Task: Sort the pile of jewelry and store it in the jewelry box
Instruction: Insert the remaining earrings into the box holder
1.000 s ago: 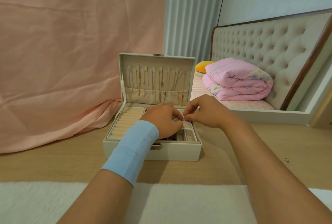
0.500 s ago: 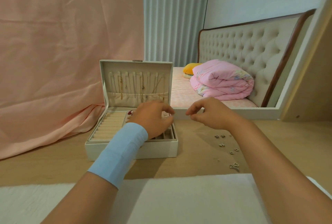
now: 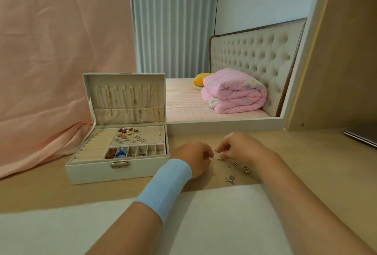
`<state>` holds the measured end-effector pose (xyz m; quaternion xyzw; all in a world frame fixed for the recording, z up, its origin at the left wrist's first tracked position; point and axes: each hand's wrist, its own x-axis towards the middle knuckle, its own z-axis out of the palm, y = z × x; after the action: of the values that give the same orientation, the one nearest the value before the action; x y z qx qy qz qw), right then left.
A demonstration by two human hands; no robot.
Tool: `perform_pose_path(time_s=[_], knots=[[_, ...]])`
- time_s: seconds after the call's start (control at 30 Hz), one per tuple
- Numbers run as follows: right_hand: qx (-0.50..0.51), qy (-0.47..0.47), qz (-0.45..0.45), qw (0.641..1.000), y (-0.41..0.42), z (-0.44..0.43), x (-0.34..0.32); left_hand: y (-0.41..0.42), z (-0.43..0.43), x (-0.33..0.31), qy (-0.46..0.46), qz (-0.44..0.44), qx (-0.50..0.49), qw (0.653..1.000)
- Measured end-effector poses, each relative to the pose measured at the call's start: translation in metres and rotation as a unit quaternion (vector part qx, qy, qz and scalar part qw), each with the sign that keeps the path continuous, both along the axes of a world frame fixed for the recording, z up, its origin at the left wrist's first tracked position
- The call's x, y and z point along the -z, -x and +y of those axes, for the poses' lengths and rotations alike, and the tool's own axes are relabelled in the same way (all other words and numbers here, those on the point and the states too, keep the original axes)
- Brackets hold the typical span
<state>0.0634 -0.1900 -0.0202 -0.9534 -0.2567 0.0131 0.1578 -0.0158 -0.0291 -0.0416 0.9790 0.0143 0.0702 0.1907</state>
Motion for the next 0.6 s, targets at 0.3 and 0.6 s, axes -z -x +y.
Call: perform_pose_path(time_s=[0.3,0.6], knots=[[0.011,0.016,0.001,1.000,-0.010,-0.005,0.008,-0.024,-0.020,0.014,0.019,-0.020,-0.050,0.998],[0.009,-0.072,0.015,0.997,-0.013,-0.005,0.009,-0.030,-0.026,0.017,0.089,-0.028,-0.080,0.992]])
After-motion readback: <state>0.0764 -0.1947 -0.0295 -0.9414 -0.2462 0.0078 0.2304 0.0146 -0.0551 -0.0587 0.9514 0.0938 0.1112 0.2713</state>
